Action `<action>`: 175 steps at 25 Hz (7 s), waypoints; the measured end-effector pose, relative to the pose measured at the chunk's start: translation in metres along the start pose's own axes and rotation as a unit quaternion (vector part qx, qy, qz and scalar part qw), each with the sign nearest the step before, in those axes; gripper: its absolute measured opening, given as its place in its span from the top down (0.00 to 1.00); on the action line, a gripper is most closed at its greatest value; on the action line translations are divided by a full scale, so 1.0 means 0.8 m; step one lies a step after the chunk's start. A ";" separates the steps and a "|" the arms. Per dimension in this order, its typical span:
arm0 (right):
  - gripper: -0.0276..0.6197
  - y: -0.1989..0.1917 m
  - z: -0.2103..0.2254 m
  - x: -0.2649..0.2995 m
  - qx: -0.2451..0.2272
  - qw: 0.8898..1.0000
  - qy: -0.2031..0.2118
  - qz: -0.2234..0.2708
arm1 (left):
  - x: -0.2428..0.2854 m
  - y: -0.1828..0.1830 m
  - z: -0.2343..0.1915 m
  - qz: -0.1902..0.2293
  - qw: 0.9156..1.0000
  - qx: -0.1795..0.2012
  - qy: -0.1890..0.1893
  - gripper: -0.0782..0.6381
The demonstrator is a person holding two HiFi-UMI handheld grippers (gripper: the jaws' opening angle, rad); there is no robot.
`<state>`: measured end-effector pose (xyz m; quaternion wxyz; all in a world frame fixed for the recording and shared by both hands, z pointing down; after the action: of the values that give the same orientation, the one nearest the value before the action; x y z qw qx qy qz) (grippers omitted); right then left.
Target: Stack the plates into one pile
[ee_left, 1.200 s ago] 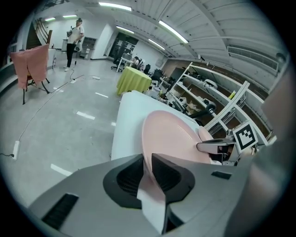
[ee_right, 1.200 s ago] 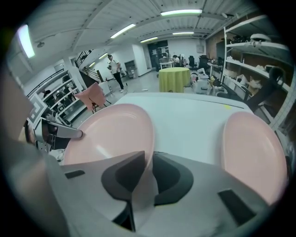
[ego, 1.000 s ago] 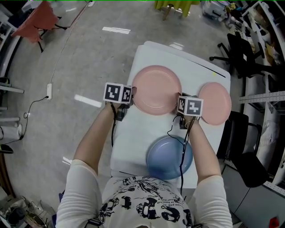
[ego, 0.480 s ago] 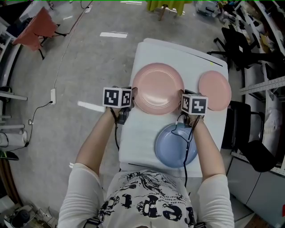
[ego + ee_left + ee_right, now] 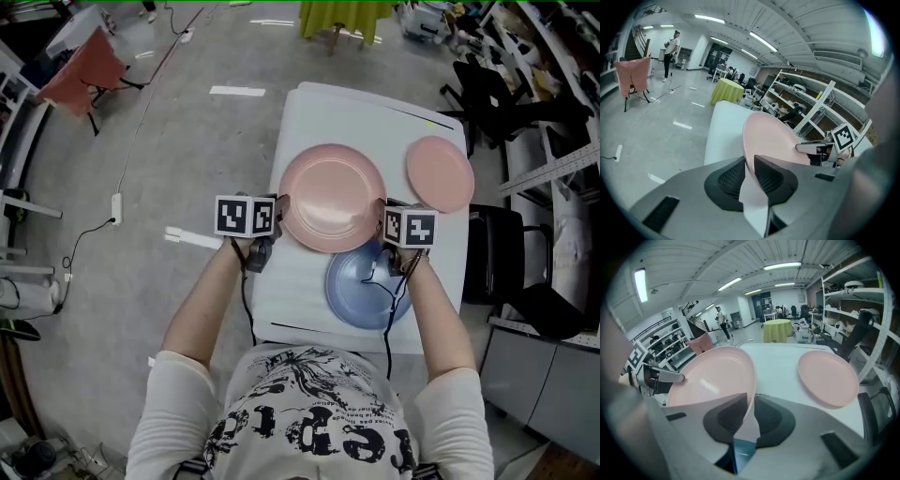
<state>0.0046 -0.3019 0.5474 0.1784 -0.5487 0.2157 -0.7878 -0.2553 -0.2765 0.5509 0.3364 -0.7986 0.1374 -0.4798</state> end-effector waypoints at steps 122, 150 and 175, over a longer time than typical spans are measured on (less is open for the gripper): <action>0.95 -0.121 0.271 -0.297 -0.135 0.949 0.031 0.282 | 0.051 -0.019 0.491 0.233 0.950 0.205 0.030 0.89; 0.86 0.086 0.474 -0.157 -0.107 0.974 0.069 0.189 | 0.290 0.132 0.458 0.160 0.972 0.112 0.128 0.86; 0.83 0.163 0.530 0.036 0.013 0.997 -0.045 0.056 | 0.446 0.157 0.287 -0.012 0.994 -0.026 0.107 0.79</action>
<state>0.3999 -0.4879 0.6295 0.2390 -0.5682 0.2271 -0.7540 0.1342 -0.4691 0.6353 0.2926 -0.7526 0.1757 -0.5631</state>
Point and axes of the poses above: the fingertips, and each gripper's own axes: x forward along the fingers, z to its right, y out of its top, the point moved 4 cm from there along -x, backward along the fingers, and after that the axes turned 14 degrees about x, right-handed, at the moved point
